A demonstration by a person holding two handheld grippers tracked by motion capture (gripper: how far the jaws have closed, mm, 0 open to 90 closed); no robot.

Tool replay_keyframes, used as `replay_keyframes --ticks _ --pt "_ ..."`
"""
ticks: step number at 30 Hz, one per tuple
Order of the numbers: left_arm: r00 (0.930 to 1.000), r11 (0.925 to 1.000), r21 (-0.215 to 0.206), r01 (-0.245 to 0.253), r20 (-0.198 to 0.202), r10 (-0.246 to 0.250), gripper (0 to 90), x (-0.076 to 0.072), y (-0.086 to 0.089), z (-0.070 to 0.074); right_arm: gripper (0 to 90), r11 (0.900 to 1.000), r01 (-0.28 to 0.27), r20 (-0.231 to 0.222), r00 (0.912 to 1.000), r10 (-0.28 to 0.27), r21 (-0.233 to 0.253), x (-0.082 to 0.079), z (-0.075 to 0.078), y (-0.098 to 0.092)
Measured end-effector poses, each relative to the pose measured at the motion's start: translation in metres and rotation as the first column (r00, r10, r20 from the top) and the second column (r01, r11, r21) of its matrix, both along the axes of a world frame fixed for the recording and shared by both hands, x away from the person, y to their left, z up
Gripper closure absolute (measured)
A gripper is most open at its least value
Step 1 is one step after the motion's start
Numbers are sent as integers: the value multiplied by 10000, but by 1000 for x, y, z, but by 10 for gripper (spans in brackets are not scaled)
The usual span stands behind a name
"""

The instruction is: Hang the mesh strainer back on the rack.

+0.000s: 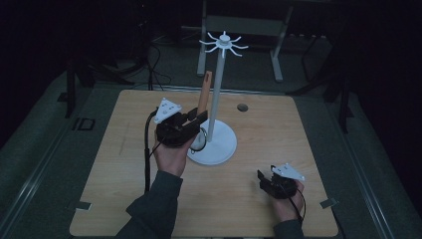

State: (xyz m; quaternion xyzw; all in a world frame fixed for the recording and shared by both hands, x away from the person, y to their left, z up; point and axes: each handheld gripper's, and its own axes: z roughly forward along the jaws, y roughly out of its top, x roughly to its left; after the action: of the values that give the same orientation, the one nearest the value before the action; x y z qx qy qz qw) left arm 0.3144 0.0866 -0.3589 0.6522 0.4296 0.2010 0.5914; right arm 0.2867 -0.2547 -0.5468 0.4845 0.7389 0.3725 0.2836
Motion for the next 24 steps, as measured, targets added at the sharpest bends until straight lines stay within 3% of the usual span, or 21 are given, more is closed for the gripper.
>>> replay_keyframes --ticks 24 --pt "9962 9970 -715 -307 797 364 688 0 3 27 426 10000 30 13 10000 -30 11 0 0 -1"
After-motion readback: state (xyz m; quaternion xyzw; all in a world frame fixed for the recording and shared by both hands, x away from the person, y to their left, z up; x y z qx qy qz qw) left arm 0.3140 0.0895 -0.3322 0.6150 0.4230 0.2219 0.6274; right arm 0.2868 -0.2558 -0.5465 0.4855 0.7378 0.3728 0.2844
